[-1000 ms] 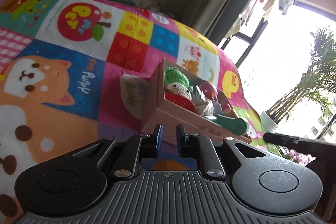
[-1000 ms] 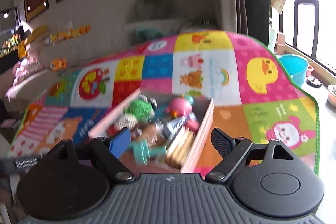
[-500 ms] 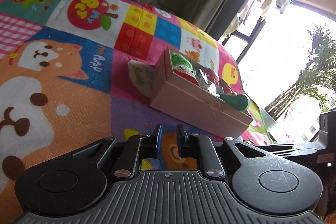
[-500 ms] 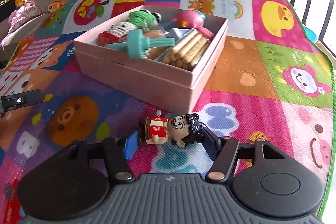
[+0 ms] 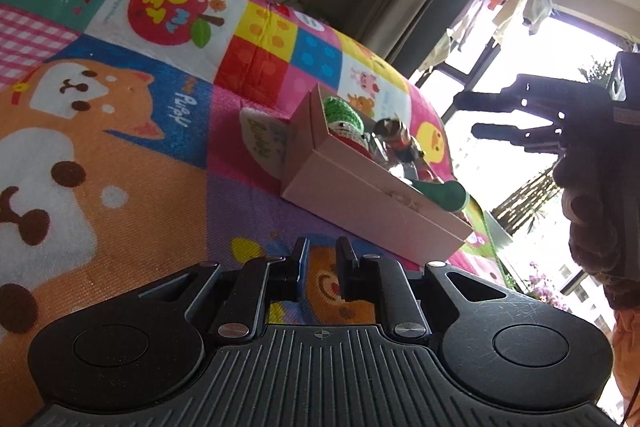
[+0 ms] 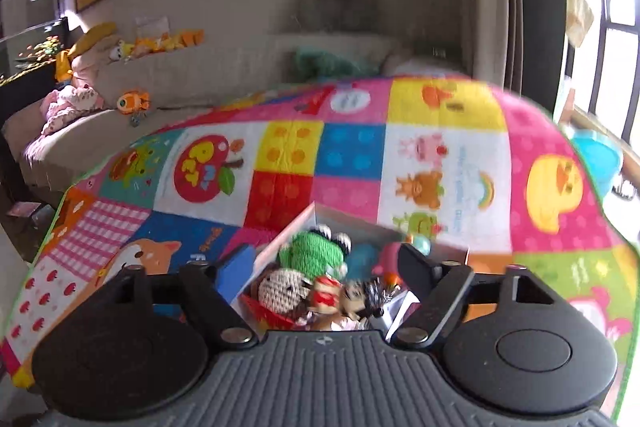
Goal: Organize objects
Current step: 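Lower the small doll figure into the pink box and open the right tool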
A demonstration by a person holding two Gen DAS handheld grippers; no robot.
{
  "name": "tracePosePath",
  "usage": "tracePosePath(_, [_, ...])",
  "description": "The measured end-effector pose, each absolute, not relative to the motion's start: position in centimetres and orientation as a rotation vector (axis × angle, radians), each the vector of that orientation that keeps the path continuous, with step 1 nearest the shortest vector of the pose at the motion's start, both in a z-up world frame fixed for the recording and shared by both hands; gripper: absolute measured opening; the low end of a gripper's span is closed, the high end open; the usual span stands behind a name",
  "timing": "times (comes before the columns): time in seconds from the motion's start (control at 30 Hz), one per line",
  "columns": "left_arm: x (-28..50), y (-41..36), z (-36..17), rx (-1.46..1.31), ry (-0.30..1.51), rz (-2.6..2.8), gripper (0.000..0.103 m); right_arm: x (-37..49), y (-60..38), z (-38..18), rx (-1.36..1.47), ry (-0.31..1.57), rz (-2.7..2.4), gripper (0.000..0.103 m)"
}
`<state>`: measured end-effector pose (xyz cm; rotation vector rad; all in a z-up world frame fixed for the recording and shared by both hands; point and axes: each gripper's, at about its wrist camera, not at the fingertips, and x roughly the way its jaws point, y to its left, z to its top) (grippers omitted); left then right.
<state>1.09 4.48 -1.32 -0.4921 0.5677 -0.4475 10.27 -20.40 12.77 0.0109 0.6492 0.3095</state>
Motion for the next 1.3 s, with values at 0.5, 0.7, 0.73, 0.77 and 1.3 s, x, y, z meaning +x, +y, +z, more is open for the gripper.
tracePosePath(0.5, [1.6,5.0,-1.7,-0.551,0.598,-0.452,0.016,9.9,-17.7,10.7,-0.156,0.703,0.351,0.011])
tracePosePath(0.7, [1.6,5.1,-1.7,-0.552,0.598,-0.446,0.016,11.8,-17.1,13.7,-0.116,0.551,0.331,0.011])
tracePosePath(0.73, [1.7,5.1,-1.7,-0.550,0.598,-0.444,0.016,11.9,-17.2,13.6,-0.117,0.508,0.331,0.011])
tracePosePath(0.77, [1.7,5.1,-1.7,-0.548,0.598,-0.441,0.016,12.0,-17.3,13.3,-0.128,0.482,0.329,0.012])
tracePosePath(1.3, [5.7,1.6,4.6,-0.300,0.523,-0.389,0.016,6.1,-27.1,7.6,-0.007,0.597,0.193,0.066])
